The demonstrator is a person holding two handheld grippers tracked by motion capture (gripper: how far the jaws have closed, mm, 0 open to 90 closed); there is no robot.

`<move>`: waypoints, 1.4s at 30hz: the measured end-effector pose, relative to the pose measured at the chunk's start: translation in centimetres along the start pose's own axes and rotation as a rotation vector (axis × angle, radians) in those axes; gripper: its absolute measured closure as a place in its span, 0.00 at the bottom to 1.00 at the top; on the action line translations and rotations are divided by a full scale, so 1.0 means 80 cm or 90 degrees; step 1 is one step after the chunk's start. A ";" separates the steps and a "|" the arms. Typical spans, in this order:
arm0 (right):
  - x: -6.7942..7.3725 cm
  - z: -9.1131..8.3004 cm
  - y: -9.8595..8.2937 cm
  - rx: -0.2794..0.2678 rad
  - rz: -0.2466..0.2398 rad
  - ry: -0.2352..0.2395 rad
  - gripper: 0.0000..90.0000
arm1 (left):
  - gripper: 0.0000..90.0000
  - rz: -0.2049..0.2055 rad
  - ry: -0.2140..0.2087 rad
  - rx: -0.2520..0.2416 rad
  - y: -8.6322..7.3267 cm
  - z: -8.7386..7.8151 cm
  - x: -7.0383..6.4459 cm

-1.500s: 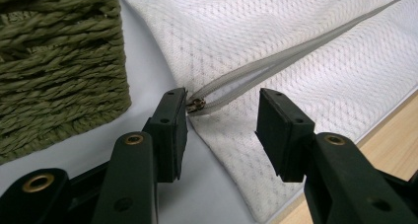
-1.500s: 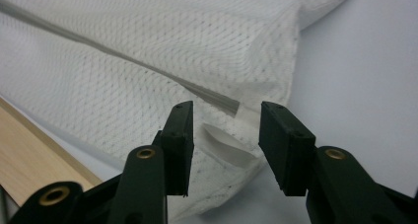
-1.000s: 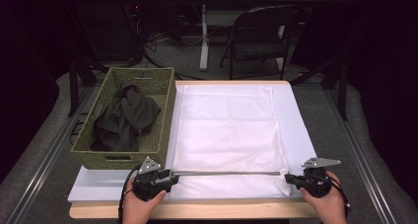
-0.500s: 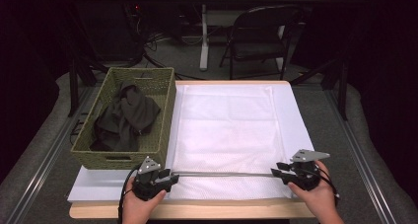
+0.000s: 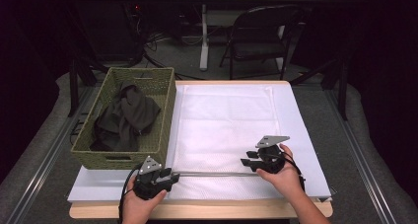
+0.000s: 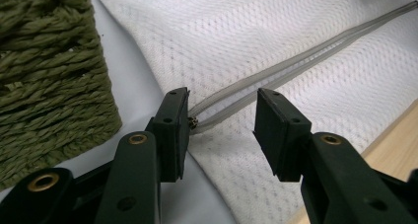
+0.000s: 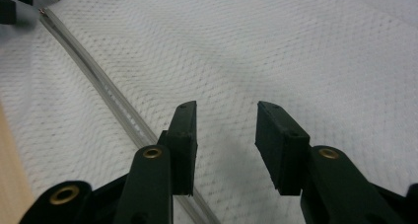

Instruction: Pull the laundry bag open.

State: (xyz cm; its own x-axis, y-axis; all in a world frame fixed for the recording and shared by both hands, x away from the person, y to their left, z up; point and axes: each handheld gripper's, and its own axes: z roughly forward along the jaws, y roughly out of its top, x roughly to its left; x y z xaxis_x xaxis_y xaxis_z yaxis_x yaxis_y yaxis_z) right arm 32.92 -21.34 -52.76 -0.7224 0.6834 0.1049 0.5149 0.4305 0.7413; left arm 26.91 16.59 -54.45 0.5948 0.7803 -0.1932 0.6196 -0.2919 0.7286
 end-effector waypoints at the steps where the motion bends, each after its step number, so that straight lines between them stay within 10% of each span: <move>1: 0.001 0.004 0.001 0.004 -0.011 -0.006 0.67 | 0.63 -0.005 -0.008 0.008 0.000 0.000 0.000; 18: 0.012 -0.004 -0.020 -0.053 -0.056 -0.002 0.56 | 0.56 0.050 0.013 0.000 0.001 0.006 -0.003; 42: 0.015 0.002 -0.020 -0.034 -0.046 -0.046 0.31 | 0.43 0.005 0.010 0.034 0.080 0.013 -0.034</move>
State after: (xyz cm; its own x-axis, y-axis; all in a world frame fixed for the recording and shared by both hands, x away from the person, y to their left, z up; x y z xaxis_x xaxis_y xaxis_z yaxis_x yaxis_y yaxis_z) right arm 31.25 -21.14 -53.93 -0.7206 0.6934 0.0034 0.4361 0.4494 0.7797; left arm 29.81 12.05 -49.92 0.5920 0.7862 -0.1773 0.6418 -0.3269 0.6937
